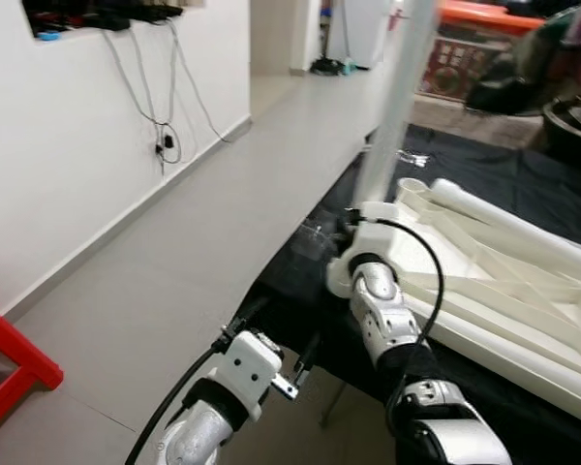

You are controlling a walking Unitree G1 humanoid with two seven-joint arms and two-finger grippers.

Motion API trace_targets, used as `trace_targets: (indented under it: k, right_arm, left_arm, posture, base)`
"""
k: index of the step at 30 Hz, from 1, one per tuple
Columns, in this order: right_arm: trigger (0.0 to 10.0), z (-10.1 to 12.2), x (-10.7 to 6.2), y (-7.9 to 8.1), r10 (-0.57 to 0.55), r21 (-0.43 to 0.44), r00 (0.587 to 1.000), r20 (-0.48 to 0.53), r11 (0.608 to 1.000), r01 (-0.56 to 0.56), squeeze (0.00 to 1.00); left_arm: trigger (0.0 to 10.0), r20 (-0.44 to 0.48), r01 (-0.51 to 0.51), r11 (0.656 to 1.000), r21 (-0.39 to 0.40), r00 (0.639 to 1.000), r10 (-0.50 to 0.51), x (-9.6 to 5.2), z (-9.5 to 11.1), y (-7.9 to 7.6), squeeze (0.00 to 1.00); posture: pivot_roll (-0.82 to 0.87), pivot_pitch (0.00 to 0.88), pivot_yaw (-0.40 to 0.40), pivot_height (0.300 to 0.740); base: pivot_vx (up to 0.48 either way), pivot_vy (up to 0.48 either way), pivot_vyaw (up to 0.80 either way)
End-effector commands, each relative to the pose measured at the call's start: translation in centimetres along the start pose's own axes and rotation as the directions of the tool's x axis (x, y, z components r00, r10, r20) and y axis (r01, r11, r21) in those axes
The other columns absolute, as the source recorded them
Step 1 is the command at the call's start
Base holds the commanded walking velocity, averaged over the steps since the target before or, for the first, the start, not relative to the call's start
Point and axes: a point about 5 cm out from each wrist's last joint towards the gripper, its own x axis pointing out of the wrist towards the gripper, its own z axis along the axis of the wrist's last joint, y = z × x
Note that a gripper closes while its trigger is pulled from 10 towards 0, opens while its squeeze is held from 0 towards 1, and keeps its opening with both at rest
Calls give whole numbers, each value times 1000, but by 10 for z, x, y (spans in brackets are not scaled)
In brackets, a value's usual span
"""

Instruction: Building children table

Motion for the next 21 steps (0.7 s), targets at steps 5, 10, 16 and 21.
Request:
trace_targets:
  k: [5,10,16,21]
  right_arm:
    - [0,-20,-10,-6,-167,66,980,-112,982,175,0]
    - [10000,-18,-16,14,-68,54,993,-93,996,73,0]
    - [10000,-8,-13,14,13,46,1000,-28,999,-12,0]
    - [10000,2,-2,20,317,83,948,8,945,-317,0]
  left_arm:
    - [10000,-26,12,1000,3,1000,-12,-1,-5,-3,0]
    - [10000,-26,11,1000,2,1000,-11,-1,-5,-3,0]
    - [10000,-27,12,1000,0,1000,-12,-1,-5,-4,0]
    - [10000,-28,13,1000,-1,1000,-13,-1,-5,-4,0]
  posture:
    - [82,76,-87,740]
    - [79,76,-87,740]
    - [78,68,-87,740]
    - [73,61,-84,740]
  base:
    - [0,0,0]
    - [0,0,0]
    - [0,0,0]
    - [0,0,0]
